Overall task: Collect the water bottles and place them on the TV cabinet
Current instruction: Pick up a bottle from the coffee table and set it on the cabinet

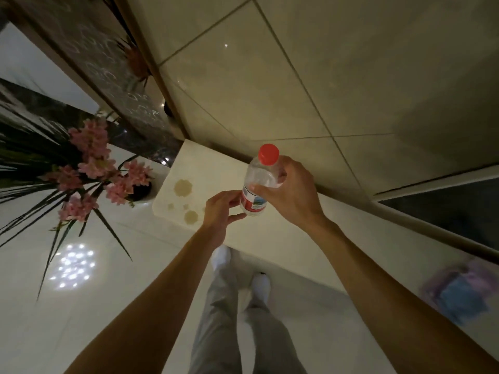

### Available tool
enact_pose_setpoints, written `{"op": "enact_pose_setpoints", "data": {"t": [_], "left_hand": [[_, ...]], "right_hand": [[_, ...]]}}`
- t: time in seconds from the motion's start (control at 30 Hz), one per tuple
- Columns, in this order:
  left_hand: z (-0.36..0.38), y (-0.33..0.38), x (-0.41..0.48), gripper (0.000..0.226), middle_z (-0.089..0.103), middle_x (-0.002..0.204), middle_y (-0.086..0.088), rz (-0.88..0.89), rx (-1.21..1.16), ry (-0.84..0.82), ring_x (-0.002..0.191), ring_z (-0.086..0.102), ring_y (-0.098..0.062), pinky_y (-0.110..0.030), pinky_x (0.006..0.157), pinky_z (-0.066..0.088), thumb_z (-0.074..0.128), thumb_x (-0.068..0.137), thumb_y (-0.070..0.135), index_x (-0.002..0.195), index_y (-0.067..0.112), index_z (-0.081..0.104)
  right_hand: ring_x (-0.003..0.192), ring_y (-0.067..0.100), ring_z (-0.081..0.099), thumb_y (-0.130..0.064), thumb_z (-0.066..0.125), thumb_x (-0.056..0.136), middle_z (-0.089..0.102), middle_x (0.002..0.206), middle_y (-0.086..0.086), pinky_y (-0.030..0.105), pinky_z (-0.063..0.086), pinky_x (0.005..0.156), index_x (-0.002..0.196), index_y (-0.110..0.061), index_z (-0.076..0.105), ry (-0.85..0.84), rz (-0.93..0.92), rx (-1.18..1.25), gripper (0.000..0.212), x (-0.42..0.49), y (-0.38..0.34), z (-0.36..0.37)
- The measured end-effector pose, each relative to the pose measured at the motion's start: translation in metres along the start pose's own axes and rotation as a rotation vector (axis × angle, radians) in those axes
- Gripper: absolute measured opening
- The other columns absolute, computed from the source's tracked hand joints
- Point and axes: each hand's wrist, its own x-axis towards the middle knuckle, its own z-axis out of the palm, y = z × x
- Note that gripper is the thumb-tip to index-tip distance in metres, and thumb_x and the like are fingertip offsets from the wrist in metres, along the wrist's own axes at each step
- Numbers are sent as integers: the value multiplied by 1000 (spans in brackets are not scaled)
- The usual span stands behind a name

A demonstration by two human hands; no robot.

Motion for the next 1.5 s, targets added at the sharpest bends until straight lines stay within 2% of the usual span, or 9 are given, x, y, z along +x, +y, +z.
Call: {"op": "enact_pose_setpoints", "data": {"t": [0.1, 0.23, 0.37, 0.53, 0.63, 0.97, 1.13, 1.27, 1.5], "left_hand": [[-2, -7, 43, 23, 69, 102, -12, -73, -37, 2, 99, 66, -26, -49, 86, 58, 52, 96, 11, 109, 0, 67], [-3, -15, 95, 23, 65, 101, -16, -146, -94, -4, 96, 65, -29, -50, 87, 58, 53, 96, 8, 110, -4, 66], [1, -21, 142, 24, 68, 108, -18, -170, -149, 20, 98, 68, -31, -46, 88, 58, 49, 97, 7, 113, -4, 65], [10, -28, 179, 20, 70, 100, -14, -163, -178, 88, 94, 68, -27, -37, 81, 60, 48, 96, 5, 101, -2, 66], [15, -33, 201, 18, 70, 98, -12, -187, -152, 123, 94, 67, -25, -34, 79, 59, 49, 96, 5, 94, 4, 66], [23, -40, 237, 18, 71, 110, -8, -240, -152, 108, 102, 67, -24, -28, 73, 56, 51, 99, 11, 106, 9, 67], [24, -38, 244, 17, 70, 110, -8, -240, -145, 107, 100, 67, -24, -26, 67, 57, 51, 99, 11, 107, 10, 66], [20, -34, 238, 17, 69, 113, -12, -276, -165, 69, 102, 66, -26, -32, 79, 56, 49, 99, 9, 105, 8, 64], [10, -17, 215, 14, 69, 108, -16, -268, -33, 19, 101, 68, -30, -44, 92, 56, 52, 98, 10, 101, 6, 65]], "right_hand": [[72, -5, 55, -39, 83, 70, 54, 92, -14, 1, 40, 67, 108, -17, 59, 2, 38, 3, 50, 24, 22, 28], [101, 7, 56, -41, 85, 68, 58, 111, -11, 25, 49, 89, 120, -22, 55, -8, 96, 7, 62, 57, 53, 68], [99, 6, 53, -36, 85, 70, 53, 104, -14, 26, 48, 89, 119, -19, 57, 26, 93, 13, 60, 88, 80, 104], [107, 15, 58, -38, 84, 70, 62, 118, 0, 33, 52, 93, 123, -17, 56, 28, 92, -11, 64, 115, 111, 146], [107, 15, 56, -39, 83, 70, 61, 120, 1, 30, 51, 92, 125, -16, 55, 47, 103, -20, 66, 124, 124, 163], [98, 9, 55, -37, 81, 73, 64, 115, 2, 26, 50, 91, 121, -14, 58, 101, 147, 5, 57, 147, 155, 189], [102, 11, 53, -38, 81, 73, 60, 120, 2, 25, 48, 90, 123, -15, 54, 111, 157, 18, 62, 150, 160, 192], [106, 17, 56, -38, 79, 74, 59, 119, 3, 32, 52, 92, 123, -15, 53, 89, 136, 18, 60, 147, 167, 195], [118, 13, 50, -37, 78, 77, 53, 131, 2, 27, 45, 100, 134, -16, 45, -54, 186, -1, 69, 141, 149, 171]]}}
